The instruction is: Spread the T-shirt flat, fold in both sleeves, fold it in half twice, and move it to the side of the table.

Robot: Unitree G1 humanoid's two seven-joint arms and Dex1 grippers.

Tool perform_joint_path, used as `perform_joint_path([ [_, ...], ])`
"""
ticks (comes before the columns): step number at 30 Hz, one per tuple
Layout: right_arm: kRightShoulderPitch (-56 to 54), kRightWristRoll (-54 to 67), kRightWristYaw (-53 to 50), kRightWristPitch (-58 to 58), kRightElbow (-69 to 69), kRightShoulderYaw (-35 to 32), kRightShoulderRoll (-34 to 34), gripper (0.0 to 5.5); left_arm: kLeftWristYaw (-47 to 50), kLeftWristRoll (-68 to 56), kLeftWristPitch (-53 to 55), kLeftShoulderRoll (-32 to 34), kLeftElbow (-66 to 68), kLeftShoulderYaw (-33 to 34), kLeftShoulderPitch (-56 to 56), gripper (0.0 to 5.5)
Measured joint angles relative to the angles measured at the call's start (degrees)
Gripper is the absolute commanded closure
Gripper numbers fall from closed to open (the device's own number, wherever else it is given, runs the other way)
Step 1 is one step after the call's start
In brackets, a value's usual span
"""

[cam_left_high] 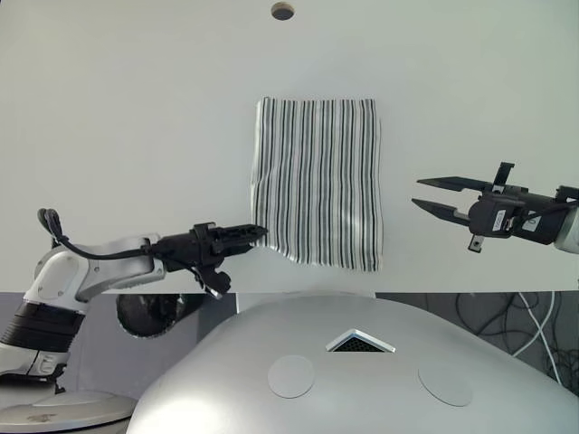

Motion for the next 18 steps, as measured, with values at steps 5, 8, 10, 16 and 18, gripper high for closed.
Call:
perform_joint_path([
  [5,1.38,-0.61,-0.05,-0.39,-0.13,-0.12,-0.23,4.09,-3.47,-3.46,1.02,1.49,1.22,-1.59,-0.36,4.38],
  [8,2.26,-1.77,-0.06,-1.36,-0.38,-0.24,-0.35,4.09,-5.15,-4.31,1.23,1.93,1.33,-2.15,-0.41,4.90],
  [10,2.28,-1.94,-0.07,-1.50,-0.85,-0.24,-0.43,4.09,-5.65,-4.48,1.53,1.94,1.40,-2.58,-0.41,5.28],
  [16,5.99,-14.60,-2.31,-9.99,-1.66,0.80,-2.11,4.09,-6.98,-6.16,1.88,2.10,1.39,-2.99,-1.07,5.49],
  [18,6.77,-22.58,-4.03,-13.88,-2.29,3.86,-2.11,4.09,-7.15,-6.46,2.10,2.10,1.38,-3.02,-1.02,5.49],
])
